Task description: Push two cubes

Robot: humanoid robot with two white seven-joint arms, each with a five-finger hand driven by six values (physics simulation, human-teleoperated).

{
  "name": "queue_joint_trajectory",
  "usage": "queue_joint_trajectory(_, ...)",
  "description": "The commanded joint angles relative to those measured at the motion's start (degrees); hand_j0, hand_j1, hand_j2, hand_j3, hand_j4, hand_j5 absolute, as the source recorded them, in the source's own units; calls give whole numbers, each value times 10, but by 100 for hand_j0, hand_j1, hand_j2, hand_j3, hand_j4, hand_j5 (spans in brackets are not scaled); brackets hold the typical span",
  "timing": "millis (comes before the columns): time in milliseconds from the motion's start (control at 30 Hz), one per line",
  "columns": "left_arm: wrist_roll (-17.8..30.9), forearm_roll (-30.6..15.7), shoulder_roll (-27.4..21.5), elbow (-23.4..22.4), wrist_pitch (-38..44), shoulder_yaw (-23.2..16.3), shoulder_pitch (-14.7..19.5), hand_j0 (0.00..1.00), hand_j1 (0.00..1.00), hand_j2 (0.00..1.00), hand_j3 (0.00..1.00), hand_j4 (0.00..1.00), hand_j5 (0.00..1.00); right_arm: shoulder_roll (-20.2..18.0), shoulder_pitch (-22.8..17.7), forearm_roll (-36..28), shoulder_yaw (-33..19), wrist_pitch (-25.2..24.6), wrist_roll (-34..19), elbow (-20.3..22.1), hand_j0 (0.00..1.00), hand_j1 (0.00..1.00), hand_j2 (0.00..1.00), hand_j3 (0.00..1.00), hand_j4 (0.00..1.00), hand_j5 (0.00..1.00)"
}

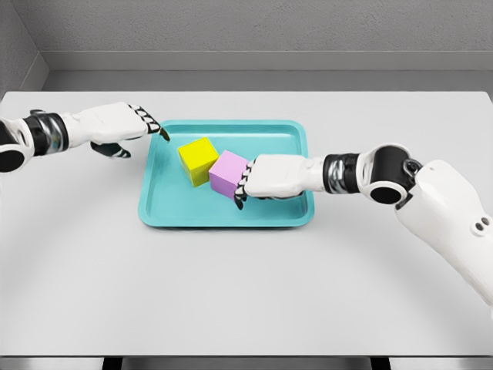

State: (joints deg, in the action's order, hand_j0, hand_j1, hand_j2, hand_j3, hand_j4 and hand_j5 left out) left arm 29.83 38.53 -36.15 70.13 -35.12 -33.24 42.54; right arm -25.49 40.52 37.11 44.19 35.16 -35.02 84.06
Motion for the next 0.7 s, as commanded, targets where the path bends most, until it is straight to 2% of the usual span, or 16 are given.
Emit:
queue_joint_trajectory(0, 0, 0, 11, -16, 1, 0, 0, 81, 81, 81, 81, 81, 81, -1, 0, -4, 9, -2, 0, 20, 57, 57, 57, 57, 57, 57)
queue_joint_trajectory(100, 1, 0, 15, -18, 1, 0, 1, 81, 81, 81, 81, 81, 81, -1, -1, -4, 16, -2, 0, 25, 57, 57, 57, 57, 57, 57)
queue_joint_trajectory(233, 1, 2, 35, -44, 1, -1, 10, 81, 81, 81, 81, 81, 81, -2, -3, -5, 20, -2, 0, 37, 57, 57, 57, 57, 57, 57)
queue_joint_trajectory(367, 1, 4, 39, -51, 1, -1, 14, 81, 81, 81, 81, 81, 81, -25, 0, -22, 13, -2, 0, 41, 58, 58, 58, 58, 58, 58)
queue_joint_trajectory(433, 1, 5, 41, -58, 1, -1, 16, 81, 81, 81, 81, 81, 81, -29, -1, -22, 13, -2, 0, 67, 58, 58, 58, 58, 58, 58)
queue_joint_trajectory(567, 1, 7, 49, -73, 1, -1, 18, 81, 81, 81, 81, 81, 81, -31, 0, -31, 13, -2, 0, 74, 58, 58, 58, 58, 58, 58)
queue_joint_trajectory(667, 1, 10, 58, -85, 1, -2, 21, 81, 81, 81, 81, 81, 81, -72, -1, -49, 12, -2, 0, 95, 58, 58, 58, 58, 58, 58)
